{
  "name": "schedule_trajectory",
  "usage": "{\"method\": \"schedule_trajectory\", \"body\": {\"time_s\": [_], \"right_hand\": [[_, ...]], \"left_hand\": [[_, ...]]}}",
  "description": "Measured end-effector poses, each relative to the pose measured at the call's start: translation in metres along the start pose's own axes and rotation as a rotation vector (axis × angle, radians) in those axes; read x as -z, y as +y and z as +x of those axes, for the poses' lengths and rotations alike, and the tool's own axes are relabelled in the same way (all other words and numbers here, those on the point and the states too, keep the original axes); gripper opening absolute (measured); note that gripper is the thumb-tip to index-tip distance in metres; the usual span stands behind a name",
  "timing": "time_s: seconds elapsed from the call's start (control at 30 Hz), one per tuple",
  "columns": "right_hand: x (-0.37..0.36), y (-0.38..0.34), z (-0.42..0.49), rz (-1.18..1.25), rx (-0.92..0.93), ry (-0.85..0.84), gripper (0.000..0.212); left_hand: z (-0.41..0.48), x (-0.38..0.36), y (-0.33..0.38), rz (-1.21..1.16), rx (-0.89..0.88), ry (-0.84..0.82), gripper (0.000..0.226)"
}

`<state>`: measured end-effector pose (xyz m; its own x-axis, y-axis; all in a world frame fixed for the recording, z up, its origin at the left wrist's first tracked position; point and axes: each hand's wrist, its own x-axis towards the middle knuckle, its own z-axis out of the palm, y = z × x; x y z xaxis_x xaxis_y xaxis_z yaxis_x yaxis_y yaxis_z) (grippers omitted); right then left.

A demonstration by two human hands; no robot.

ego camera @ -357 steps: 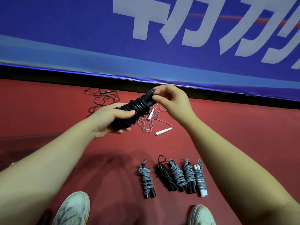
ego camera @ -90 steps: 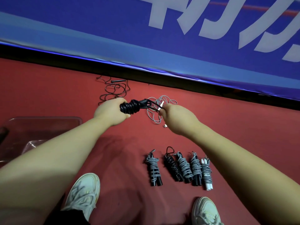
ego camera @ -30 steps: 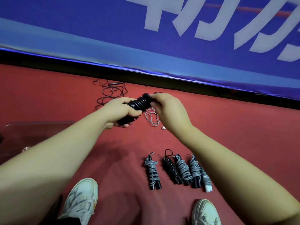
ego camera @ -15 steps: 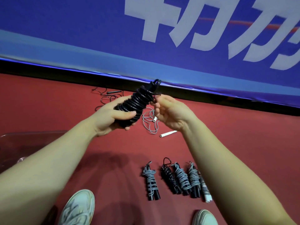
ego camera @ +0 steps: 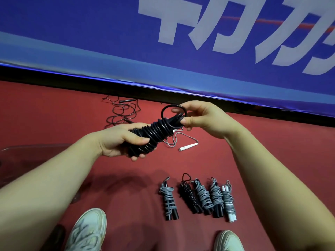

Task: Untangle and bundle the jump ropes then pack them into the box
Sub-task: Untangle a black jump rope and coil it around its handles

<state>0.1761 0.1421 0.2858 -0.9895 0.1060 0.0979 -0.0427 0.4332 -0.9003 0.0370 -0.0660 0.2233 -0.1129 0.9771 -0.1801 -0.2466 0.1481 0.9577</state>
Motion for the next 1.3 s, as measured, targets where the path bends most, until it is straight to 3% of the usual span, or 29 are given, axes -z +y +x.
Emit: {"method": "schedule_trajectory", "body": {"time_s": [0.07, 0.13, 0.23, 0.3, 0.4, 0.47, 0.6, 0.7, 0.83, 0.93, 1.0, 1.1, 1.3], "right_hand": [[-0.004, 0.005, 0.001, 0.074, 0.023, 0.058, 0.035], [-0.011, 0.010, 0.003, 0.044, 0.120, 0.249, 0.034], [-0.024, 0.012, 0.008, -0.112, 0.311, 0.585, 0.035], [-0.030, 0.005, 0.011, -0.159, 0.315, 0.670, 0.040], [-0.032, 0.005, 0.011, -0.550, 0.383, 0.569, 0.041], [-0.036, 0.009, 0.009, -0.805, 0.467, 0.486, 0.035], [-0.046, 0.012, 0.009, -0.914, 0.536, 0.415, 0.023], [-0.049, 0.015, 0.008, -0.676, 0.431, 0.349, 0.031], [-0.048, 0.007, 0.008, 0.185, 0.258, 0.334, 0.029], [-0.043, 0.005, 0.011, 0.600, 0.126, 0.268, 0.012], [-0.042, 0.005, 0.013, 0.699, 0.060, 0.255, 0.013], [-0.039, 0.000, 0.015, 0.752, -0.022, 0.289, 0.007], [-0.034, -0.014, 0.018, 0.758, -0.151, 0.359, 0.022]], "left_hand": [[0.002, -0.001, 0.002, -0.017, -0.021, 0.032, 0.065], [0.007, -0.002, 0.005, -0.045, -0.031, 0.090, 0.066], [0.015, -0.012, 0.012, -0.079, -0.010, 0.183, 0.036], [0.021, -0.014, 0.012, -0.061, 0.031, 0.257, 0.031], [0.023, -0.011, 0.010, -0.104, 0.042, 0.355, 0.008], [0.024, -0.009, 0.009, -0.118, 0.046, 0.404, 0.004], [0.023, -0.009, 0.009, -0.167, 0.001, 0.435, 0.004], [0.019, -0.009, 0.012, -0.225, -0.076, 0.425, 0.008], [0.014, -0.007, 0.014, -0.274, -0.179, 0.306, 0.033], [0.011, -0.004, 0.015, -0.248, -0.197, 0.196, 0.062], [0.010, -0.004, 0.014, -0.239, -0.191, 0.149, 0.078], [0.009, -0.003, 0.013, -0.238, -0.188, 0.115, 0.076], [0.008, -0.002, 0.017, -0.151, -0.206, 0.122, 0.077]]}}
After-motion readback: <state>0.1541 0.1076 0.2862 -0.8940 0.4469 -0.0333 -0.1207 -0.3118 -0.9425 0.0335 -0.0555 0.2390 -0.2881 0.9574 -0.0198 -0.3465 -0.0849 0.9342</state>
